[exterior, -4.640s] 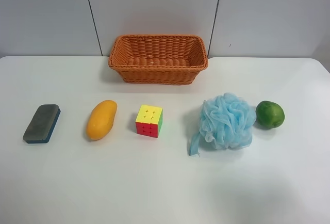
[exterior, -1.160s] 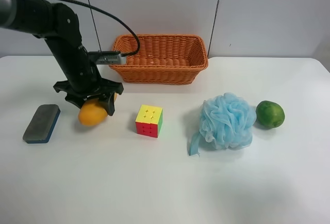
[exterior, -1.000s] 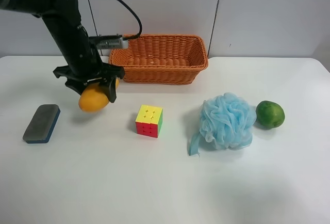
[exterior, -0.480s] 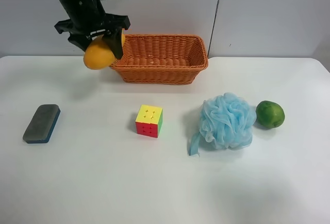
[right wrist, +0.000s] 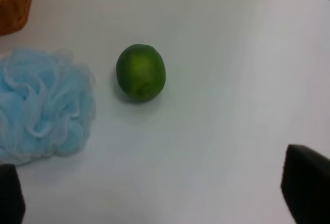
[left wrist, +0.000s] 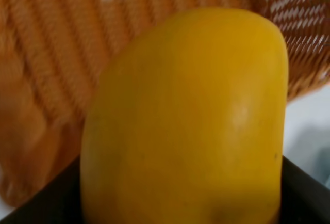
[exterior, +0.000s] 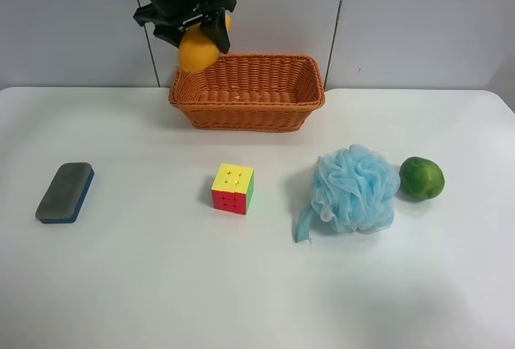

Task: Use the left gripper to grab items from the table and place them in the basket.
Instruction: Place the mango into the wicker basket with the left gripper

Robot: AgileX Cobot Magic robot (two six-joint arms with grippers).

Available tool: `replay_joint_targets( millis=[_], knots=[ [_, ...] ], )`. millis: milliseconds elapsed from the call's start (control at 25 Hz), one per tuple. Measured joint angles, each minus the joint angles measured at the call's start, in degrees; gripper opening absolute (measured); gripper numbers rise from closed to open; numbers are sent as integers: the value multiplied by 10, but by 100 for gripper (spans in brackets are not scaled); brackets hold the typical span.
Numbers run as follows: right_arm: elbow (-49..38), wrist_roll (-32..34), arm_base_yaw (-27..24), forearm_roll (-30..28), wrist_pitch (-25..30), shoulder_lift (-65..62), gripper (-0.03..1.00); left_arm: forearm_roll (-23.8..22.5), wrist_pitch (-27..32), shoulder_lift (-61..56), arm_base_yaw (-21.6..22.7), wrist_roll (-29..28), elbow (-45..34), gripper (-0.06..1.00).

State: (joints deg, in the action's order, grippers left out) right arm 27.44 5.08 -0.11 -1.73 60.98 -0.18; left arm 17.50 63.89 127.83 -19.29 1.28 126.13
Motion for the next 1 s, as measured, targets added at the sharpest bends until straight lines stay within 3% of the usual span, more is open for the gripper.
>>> replay_joint_targets(
  millis=[280,440,760,1000],
  knots=[
    [0,0,0,0,0,0,99,62,-116,50,0,67,11,60],
    [0,0,0,0,0,0,99,75,-154,78,0,90,11,60],
    [0,0,0,0,0,0,99,79,-202,138,0,105,11,60],
    [0,0,0,0,0,0,99,76,-205,157,0,106,11,60]
  ],
)
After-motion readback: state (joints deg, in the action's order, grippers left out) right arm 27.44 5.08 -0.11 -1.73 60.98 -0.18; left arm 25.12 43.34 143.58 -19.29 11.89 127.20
